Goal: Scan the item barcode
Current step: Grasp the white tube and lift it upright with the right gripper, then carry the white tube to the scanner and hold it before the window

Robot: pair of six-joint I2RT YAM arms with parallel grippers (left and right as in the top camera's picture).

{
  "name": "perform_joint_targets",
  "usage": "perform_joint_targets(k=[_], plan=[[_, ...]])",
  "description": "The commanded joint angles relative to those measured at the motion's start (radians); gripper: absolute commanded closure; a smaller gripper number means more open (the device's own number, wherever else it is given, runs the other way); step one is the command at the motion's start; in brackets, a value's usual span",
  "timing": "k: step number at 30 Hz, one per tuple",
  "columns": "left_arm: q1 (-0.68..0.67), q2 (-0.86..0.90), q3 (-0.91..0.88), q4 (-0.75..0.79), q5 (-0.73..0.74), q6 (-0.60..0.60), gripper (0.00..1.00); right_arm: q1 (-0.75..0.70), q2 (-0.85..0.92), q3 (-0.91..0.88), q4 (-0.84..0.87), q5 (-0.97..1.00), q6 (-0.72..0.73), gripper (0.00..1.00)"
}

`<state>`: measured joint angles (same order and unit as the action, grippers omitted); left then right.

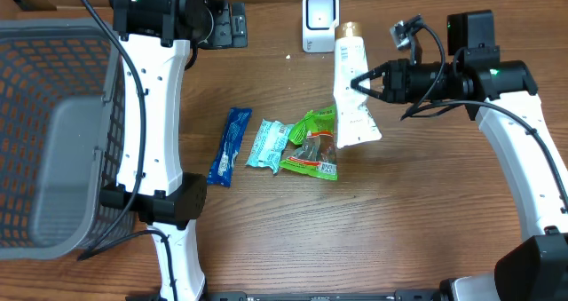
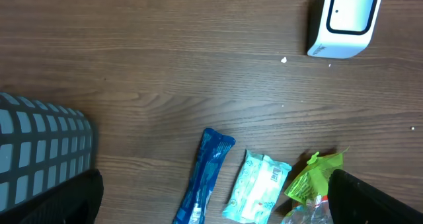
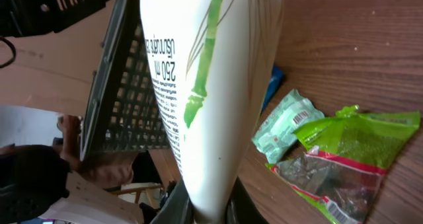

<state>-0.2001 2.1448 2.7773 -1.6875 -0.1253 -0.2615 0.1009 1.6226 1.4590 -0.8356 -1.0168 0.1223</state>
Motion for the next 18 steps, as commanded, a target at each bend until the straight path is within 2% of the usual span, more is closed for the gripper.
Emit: perform_joint_targets(k=[1,10,15,18], plan=[[0.010,0.007,0.007,-0.002,-0.013,0.000,0.00,0.005,-0.024,0.035,0.043,-0.066,0.032,0.96],[0.010,0.007,0.007,-0.002,-0.013,0.000,0.00,0.016,-0.024,0.035,0.140,0.105,0.101,0.96],[0.010,0.007,0.007,-0.002,-0.013,0.000,0.00,0.071,-0.021,0.035,0.144,0.433,0.200,0.96],[0.010,0.007,0.007,-0.002,-0.013,0.000,0.01,0.121,-0.014,0.036,0.160,0.630,0.207,0.96]])
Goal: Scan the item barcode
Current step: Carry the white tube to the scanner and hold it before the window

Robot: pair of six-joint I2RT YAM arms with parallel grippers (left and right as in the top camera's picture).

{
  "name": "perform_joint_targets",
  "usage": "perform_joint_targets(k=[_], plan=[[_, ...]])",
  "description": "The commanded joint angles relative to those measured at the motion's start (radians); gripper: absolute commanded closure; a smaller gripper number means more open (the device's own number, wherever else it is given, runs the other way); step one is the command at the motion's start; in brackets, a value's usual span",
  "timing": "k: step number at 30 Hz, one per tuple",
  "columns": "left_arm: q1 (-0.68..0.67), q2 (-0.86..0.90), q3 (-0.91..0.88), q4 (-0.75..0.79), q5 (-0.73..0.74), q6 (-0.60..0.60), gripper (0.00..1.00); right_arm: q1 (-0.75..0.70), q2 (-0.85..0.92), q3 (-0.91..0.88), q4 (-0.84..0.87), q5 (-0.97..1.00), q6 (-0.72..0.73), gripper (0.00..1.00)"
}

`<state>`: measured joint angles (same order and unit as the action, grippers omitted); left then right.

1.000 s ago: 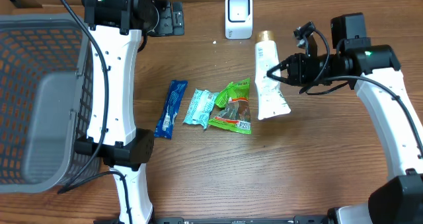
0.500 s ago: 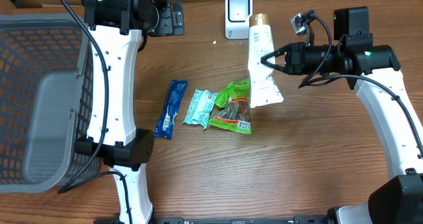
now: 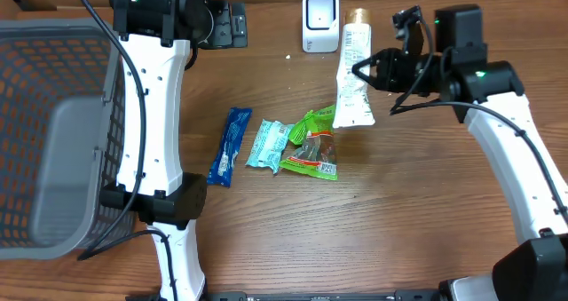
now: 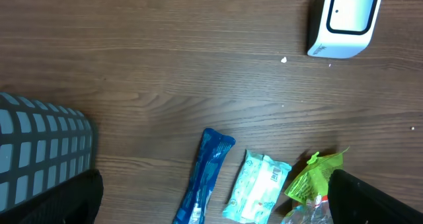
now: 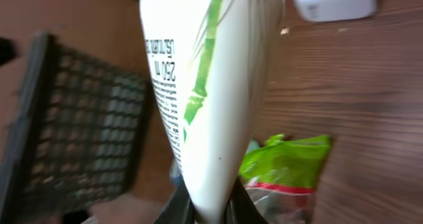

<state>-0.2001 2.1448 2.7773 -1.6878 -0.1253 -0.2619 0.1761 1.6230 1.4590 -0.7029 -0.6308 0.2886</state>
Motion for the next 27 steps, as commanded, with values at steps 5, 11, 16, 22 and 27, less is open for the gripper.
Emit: perform_joint_targets(k=[5,11,16,22,27], plan=[[0.010,0.007,0.007,-0.002,-0.013,0.000,0.00,0.093,0.019,0.073,0.071,0.372,-0.023,0.96],[0.010,0.007,0.007,-0.002,-0.013,0.000,0.00,0.095,0.127,0.243,0.044,0.460,-0.079,0.97],[0.010,0.007,0.007,-0.002,-0.013,0.000,0.00,0.107,0.254,0.449,-0.038,0.589,-0.160,0.96],[0.010,0.007,0.007,-0.002,-0.013,0.000,0.00,0.134,0.398,0.623,-0.062,0.767,-0.246,0.97],[0.010,0.007,0.007,-0.002,-0.013,0.000,0.00,0.159,0.499,0.637,-0.006,0.914,-0.346,0.96]])
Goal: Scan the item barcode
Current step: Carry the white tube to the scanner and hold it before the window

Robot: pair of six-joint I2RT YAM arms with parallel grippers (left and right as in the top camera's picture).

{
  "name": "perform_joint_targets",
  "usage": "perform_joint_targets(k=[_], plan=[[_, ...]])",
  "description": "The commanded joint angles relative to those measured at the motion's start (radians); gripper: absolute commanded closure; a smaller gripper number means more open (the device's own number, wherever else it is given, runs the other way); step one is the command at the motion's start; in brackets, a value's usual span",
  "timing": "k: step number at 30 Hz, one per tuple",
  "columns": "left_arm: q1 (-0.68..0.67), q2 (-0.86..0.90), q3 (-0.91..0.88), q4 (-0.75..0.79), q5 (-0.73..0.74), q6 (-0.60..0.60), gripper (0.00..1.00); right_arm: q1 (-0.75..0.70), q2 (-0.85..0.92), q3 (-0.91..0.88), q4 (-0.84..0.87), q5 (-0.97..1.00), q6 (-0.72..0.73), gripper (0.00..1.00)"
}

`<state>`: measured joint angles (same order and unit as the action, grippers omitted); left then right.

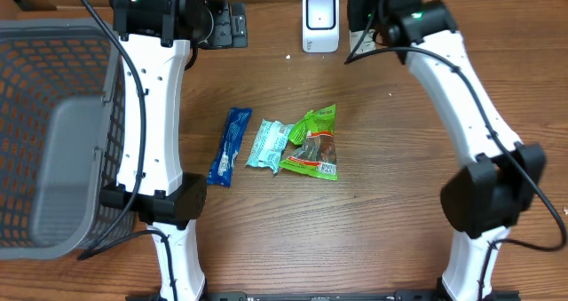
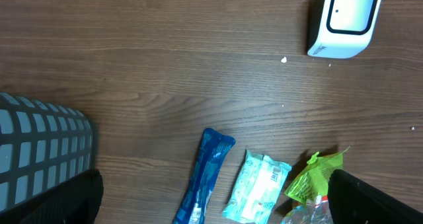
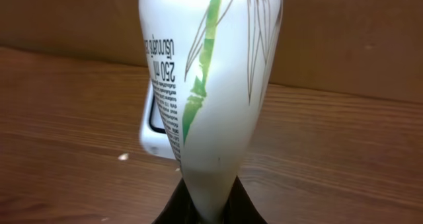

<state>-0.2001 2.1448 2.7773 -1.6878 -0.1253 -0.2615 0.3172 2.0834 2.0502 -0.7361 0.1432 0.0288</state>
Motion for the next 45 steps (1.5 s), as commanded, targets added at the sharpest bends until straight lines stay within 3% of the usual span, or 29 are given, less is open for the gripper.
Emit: perform_joint_targets(k=[1,7,19,30,45], plan=[[0.010,0.007,0.007,-0.002,-0.013,0.000,0.01,0.026,0.061,0.046,0.048,0.187,-0.111,0.96],[0.010,0.007,0.007,-0.002,-0.013,0.000,0.00,0.058,0.176,0.045,0.233,0.363,-0.286,0.96],[0.010,0.007,0.007,-0.002,-0.013,0.000,0.00,0.059,0.303,0.045,0.536,0.361,-0.648,0.96],[0.010,0.007,0.007,-0.002,-0.013,0.000,0.00,0.081,0.303,0.045,0.596,0.357,-1.047,0.96],[0.010,0.007,0.007,-0.002,-0.013,0.000,0.00,0.088,0.304,0.045,0.541,0.351,-1.081,0.96]])
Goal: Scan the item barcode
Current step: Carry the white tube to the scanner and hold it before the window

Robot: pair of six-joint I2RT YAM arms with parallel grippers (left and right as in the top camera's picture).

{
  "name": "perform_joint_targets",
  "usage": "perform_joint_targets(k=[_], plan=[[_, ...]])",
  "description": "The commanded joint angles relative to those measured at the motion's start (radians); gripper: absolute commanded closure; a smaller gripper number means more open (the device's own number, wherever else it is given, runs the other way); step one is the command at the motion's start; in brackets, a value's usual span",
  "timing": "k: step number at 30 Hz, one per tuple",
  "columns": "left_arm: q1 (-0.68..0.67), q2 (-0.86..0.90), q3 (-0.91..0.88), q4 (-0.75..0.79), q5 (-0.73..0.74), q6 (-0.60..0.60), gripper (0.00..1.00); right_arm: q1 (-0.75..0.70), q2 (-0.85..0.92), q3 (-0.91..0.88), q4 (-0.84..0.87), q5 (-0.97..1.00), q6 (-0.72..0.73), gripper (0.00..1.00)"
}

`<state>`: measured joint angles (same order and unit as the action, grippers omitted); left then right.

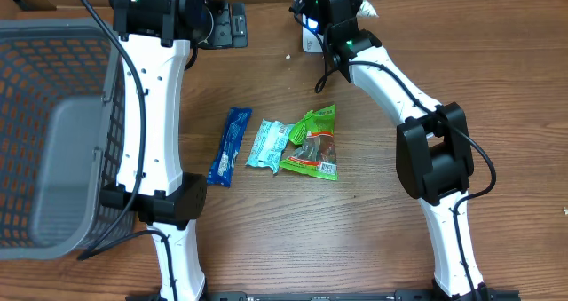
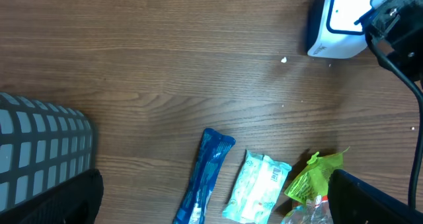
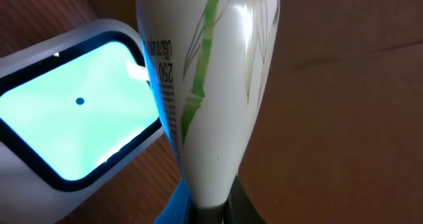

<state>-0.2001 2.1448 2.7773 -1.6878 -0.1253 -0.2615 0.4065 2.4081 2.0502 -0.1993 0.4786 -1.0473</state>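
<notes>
A white tube (image 3: 205,85) with a green bamboo print and small black text stands in my right gripper (image 3: 211,204), which is shut on its lower end. Just left of the tube is the white scanner (image 3: 73,105), very close, its window glowing pale green. From overhead the right gripper (image 1: 327,6) sits over the scanner (image 1: 308,42) at the table's back edge, and the tube's end (image 1: 366,9) sticks out to the right. My left gripper (image 2: 218,211) hangs open high above the packets, holding nothing.
A blue packet (image 1: 230,146), a teal packet (image 1: 269,143) and a green packet (image 1: 312,143) lie side by side mid-table. A grey mesh basket (image 1: 53,123) fills the left side. A cardboard wall (image 3: 344,85) rises behind the scanner.
My right gripper has moved left with the tube, from beside the scanner to right over it. The scanner window now fills the left of the wrist view and glows green. The left arm is unchanged.
The right gripper first held the tube over the table, right of the packets. It then stood further back near the scanner, then at the back edge with the scanner behind the tube. Now the tube is held against the lit window.
</notes>
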Motion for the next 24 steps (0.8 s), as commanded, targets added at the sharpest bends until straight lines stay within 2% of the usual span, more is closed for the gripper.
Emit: perform_joint_targets(k=[1,24], plan=[[0.010,0.007,0.007,-0.002,-0.013,0.000,0.00,-0.002,-0.021,0.045,-0.007,0.016,-0.005,0.96],[0.010,0.007,0.007,-0.002,-0.013,0.000,0.00,0.000,-0.021,0.045,-0.043,0.052,0.009,0.96]])
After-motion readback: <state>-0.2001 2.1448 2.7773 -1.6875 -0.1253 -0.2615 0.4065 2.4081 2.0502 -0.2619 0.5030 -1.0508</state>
